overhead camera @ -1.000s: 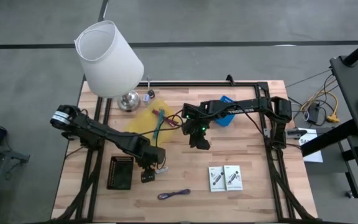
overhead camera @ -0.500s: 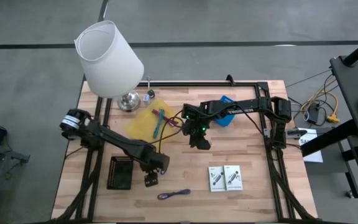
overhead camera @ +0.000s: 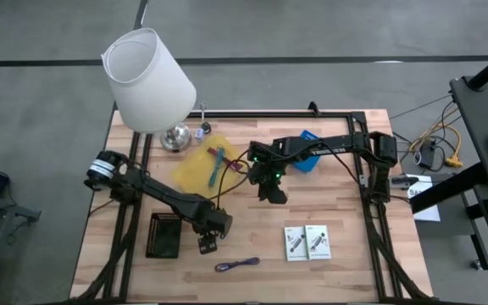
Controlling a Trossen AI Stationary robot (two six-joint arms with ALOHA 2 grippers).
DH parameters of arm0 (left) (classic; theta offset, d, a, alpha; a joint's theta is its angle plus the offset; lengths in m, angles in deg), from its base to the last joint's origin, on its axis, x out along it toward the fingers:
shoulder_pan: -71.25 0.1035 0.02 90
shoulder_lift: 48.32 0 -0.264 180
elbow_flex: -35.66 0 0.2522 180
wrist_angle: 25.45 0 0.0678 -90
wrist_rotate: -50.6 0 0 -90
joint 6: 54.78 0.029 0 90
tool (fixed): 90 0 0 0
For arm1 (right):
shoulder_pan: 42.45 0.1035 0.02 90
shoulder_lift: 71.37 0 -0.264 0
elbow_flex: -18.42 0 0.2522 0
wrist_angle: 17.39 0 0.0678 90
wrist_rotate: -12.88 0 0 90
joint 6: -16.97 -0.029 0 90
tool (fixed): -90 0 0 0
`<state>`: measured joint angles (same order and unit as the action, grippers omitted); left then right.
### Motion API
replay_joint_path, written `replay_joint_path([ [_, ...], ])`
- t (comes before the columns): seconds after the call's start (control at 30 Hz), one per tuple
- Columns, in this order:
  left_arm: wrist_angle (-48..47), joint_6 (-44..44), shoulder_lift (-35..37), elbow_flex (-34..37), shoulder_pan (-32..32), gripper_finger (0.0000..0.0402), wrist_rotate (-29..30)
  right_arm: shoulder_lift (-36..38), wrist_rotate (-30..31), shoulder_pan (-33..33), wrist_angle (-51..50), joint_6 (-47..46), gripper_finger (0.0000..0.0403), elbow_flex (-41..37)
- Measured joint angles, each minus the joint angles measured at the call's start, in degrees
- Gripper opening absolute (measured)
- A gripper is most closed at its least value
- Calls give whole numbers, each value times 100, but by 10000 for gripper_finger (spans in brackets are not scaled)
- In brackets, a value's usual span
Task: Pick and place items into bin
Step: Put the white charger cable into the yellow bin
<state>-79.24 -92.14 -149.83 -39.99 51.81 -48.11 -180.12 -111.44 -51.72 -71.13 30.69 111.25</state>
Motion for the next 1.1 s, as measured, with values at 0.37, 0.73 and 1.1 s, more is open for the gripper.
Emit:
replay_joint_path([
  [0.37, 13, -129, -2, 0, -18, 165, 44, 0, 0, -2, -3, 148, 57, 0],
  [0.73, -7, -132, 1, -13, -18, 62, -127, 13, 0, -2, -18, 174, 57, 0],
  [1.1, -459, -147, 371, -4, -25, 4, -426, 17, -3, -8, -38, 194, 56, 0],
])
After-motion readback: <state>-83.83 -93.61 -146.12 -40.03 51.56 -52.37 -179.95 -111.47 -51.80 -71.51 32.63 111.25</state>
